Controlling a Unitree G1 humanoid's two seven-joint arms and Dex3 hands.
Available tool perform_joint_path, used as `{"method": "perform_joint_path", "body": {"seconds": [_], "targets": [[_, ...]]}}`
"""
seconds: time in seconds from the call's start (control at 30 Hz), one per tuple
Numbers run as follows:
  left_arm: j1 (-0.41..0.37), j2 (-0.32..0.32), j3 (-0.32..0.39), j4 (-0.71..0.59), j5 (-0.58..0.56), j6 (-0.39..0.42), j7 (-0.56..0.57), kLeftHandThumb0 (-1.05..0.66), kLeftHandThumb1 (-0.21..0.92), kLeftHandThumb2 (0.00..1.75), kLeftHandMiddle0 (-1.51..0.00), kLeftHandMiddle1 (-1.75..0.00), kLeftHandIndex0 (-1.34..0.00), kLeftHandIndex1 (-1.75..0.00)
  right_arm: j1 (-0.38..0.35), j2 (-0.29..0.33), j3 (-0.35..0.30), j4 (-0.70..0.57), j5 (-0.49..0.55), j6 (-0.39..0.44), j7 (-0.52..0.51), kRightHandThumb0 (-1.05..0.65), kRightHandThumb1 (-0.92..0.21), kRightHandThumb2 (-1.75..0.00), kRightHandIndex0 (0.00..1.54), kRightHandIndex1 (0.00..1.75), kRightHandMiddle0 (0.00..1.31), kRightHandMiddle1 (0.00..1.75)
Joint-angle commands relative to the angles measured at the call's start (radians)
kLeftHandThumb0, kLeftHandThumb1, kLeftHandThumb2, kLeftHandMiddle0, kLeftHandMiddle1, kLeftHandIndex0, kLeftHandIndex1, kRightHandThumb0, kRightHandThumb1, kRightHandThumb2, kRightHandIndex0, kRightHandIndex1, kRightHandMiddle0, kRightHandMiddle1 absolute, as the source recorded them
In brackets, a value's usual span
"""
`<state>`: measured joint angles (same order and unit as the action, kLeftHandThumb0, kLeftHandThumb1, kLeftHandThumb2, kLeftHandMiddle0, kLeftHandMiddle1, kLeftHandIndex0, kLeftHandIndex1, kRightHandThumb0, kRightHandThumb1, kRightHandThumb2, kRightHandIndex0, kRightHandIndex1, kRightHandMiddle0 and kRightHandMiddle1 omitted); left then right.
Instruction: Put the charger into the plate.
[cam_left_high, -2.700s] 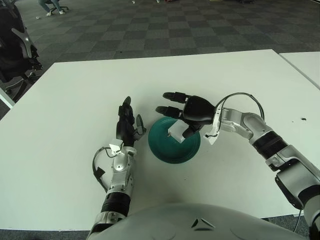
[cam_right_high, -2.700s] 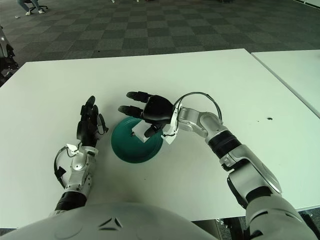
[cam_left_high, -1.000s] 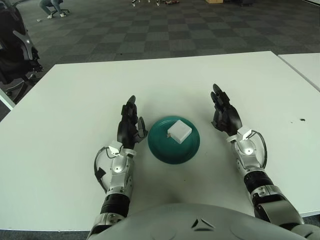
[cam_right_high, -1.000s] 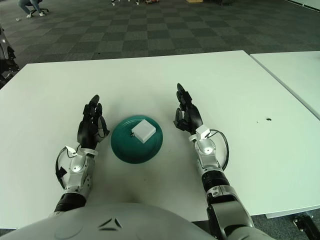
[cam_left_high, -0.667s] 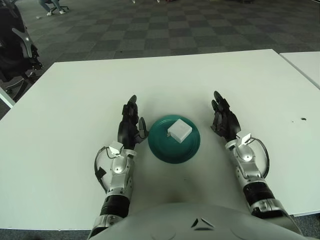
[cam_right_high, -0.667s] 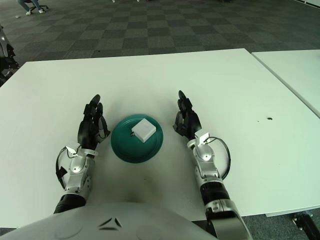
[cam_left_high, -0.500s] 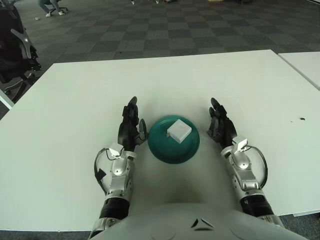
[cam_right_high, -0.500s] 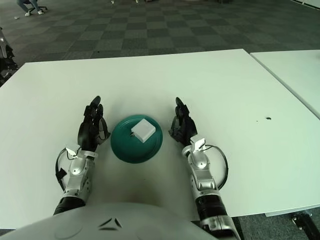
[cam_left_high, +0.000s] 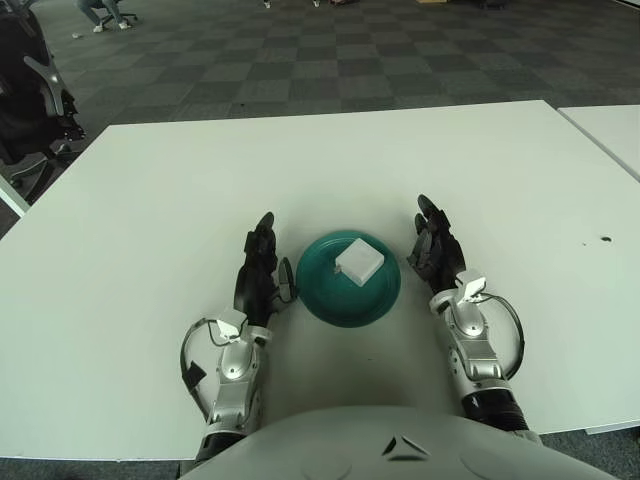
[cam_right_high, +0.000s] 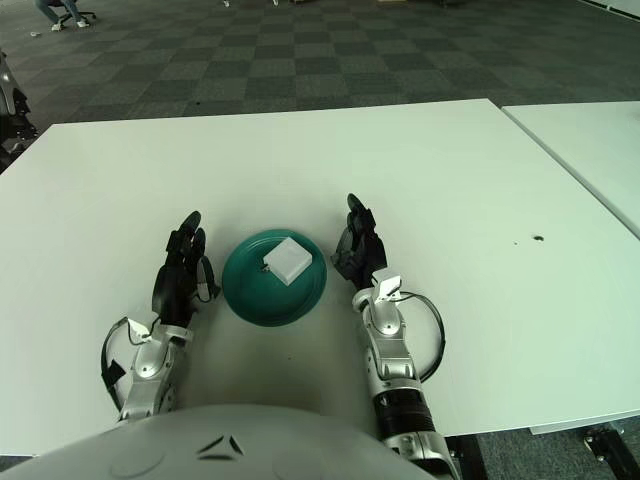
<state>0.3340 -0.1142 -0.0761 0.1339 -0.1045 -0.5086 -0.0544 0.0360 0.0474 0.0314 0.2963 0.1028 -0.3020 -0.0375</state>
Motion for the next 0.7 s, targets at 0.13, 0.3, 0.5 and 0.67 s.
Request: {"method": "perform_joint_path", "body": {"seconds": [0.13,0.3,0.5,0.67], "targets": [[0.08,-0.04,-0.029,0.0,0.018,0.045,0.044,-0.87,0.92,1.03,-0.15,-0.02,0.0,-0.37,0.015,0.028,-0.027,0.18,-0.027,0.008,-0.031,-0.89,-0.92,-0.92,0.01,0.0,0.0,0.33],[0.077,-0.04,-0.031,0.01,0.027,0.043,0.061,-0.86,0.92,1.01,-0.17,-0.03,0.0,-0.4,-0.022,0.023,-0.045,0.351,-0.034,-0.1,-0.022,-0.9,-0.92,-0.94,0.02,0.01,0.0,0.35],[0.073,-0.038,-0.028,0.028,0.046,0.028,0.082,-0.85,0.92,1.0,-0.18,-0.02,0.0,-0.4,-0.062,0.019,-0.067,0.427,-0.04,-0.157,-0.03,-0.89,-0.92,-0.97,0.04,0.01,0.0,0.42],[0.07,-0.033,-0.026,0.031,0.056,0.021,0.092,-0.85,0.92,0.99,-0.17,-0.01,0.0,-0.37,-0.078,0.024,-0.083,0.473,-0.037,-0.206,-0.022,-0.89,-0.92,-0.98,0.05,0.01,0.0,0.45]]}}
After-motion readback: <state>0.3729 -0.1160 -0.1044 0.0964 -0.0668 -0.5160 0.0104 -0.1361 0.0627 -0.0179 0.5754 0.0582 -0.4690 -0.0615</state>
